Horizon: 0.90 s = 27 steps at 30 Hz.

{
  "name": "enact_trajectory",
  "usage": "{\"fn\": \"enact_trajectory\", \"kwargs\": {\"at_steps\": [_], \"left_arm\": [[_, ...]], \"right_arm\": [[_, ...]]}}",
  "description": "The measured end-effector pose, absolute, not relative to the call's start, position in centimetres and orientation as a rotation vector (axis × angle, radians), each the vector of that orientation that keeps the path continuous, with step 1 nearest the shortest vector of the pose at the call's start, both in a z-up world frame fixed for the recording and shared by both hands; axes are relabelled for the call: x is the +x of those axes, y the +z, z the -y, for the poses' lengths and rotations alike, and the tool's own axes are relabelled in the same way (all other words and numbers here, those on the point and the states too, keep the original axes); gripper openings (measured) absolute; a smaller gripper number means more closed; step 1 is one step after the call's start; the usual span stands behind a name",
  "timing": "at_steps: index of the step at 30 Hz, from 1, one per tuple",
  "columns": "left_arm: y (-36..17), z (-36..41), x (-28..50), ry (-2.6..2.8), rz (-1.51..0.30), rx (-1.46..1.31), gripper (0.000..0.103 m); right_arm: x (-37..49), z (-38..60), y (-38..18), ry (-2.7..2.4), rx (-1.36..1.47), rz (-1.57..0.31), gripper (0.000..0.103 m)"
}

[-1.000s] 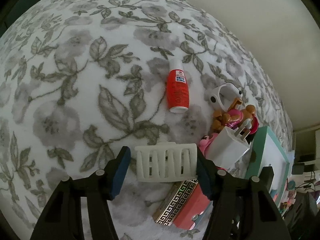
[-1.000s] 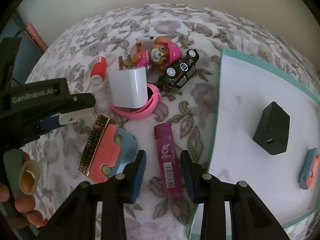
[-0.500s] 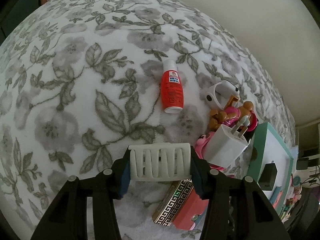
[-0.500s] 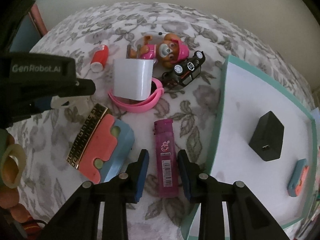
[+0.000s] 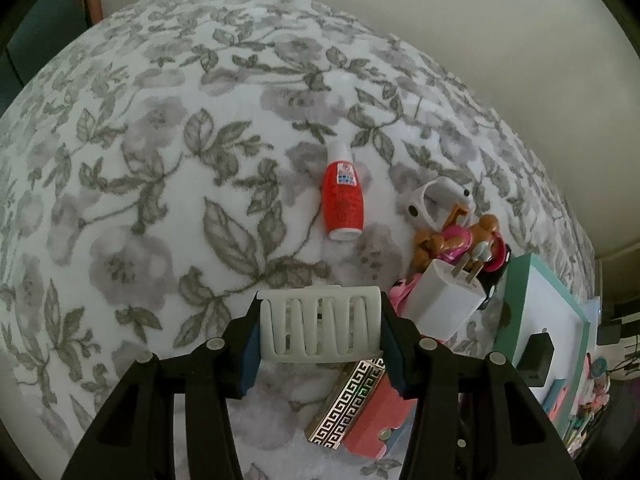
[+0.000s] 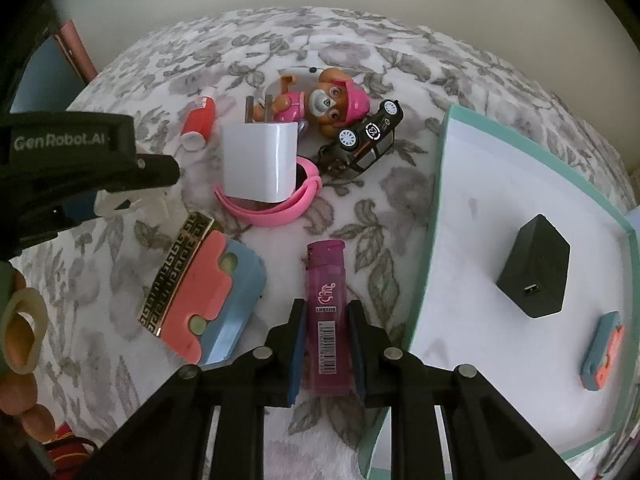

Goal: Organize rigid objects
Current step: 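Carry the holder and lighter into the tray and open both tools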

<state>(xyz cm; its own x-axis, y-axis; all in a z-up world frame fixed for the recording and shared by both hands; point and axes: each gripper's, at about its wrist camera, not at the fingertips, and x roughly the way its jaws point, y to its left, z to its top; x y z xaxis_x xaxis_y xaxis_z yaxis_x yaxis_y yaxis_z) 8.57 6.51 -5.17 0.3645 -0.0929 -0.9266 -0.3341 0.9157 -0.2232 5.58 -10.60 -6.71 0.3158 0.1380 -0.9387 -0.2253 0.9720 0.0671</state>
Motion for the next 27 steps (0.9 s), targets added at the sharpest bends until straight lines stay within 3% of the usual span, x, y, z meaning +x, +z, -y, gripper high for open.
{"fn": "enact_trajectory", "kwargs": {"at_steps": [16,27], "left_arm": [[1.8,-3.9,7.0,0.095,-0.998,-0.354,0.052],[3.2,5.0,6.3,-0.103,-1.004,-0.212,0.053]], "right_arm": [[4.7,15.6,2.5,0.201,0.108,-0.988,0.021],[4.6,23.1,2.4,-0.047,0.136,-1.006,0.021]]}}
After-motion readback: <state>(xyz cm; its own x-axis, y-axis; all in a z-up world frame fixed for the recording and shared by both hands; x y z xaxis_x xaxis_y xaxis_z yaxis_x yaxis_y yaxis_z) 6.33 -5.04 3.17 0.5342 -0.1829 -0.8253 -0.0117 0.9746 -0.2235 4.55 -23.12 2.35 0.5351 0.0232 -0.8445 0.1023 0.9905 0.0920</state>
